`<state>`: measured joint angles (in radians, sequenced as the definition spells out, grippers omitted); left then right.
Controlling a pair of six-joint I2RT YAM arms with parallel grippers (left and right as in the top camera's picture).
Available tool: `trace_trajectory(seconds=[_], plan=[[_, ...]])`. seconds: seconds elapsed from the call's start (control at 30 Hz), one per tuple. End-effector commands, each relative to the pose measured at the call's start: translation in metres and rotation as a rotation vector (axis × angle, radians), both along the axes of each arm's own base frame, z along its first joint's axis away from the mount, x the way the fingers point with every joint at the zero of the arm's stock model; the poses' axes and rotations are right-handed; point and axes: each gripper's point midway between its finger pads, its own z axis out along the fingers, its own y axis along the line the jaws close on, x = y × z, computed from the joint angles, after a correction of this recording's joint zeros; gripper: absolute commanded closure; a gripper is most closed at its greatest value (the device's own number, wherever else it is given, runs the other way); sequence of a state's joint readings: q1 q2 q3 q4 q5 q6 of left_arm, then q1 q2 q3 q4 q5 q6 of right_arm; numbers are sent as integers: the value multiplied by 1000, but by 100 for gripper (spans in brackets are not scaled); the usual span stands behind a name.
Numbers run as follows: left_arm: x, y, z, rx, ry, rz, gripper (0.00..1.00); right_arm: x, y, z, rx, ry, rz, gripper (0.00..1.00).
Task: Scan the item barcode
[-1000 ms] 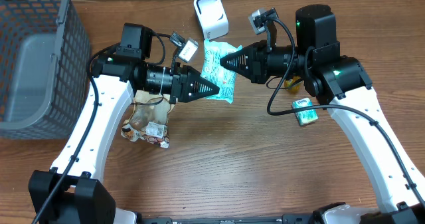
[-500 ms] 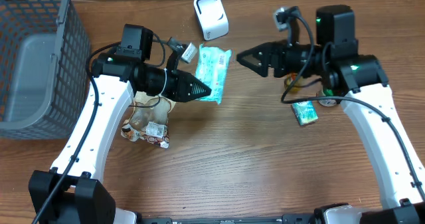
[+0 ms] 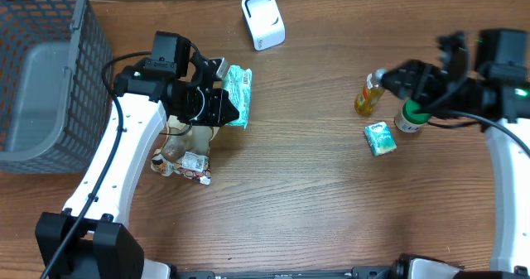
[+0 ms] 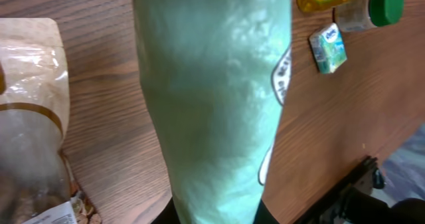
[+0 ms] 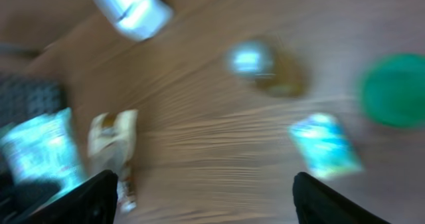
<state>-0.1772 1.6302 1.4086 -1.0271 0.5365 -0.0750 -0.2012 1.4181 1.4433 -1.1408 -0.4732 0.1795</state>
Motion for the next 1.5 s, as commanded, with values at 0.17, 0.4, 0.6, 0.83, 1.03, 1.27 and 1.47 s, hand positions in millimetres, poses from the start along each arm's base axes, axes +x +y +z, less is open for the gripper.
trace_trajectory(seconds=[0.17,0.4,0.6,0.83,1.03,1.27,1.47], plan=[[9,18,-5,242,-98,-30,96,-9,-60,-4,-138,37,-187,0],[39,40,82,448,-288,10,96,-9,-59,-4,-138,37,-187,0],[71,50,163,531,-459,40,96,-9,-59,-4,-138,37,-187,0],[144,47,156,734,-611,-75,96,-9,-60,-4,-138,37,-187,0],[184,33,118,868,-638,-178,96,-9,-60,-4,-138,37,-187,0],[231,25,58,952,-629,-191,96,-9,-60,-4,-138,37,-187,0],[263,20,15,1021,-641,-180,96,-9,-59,-4,-138,37,-187,0]])
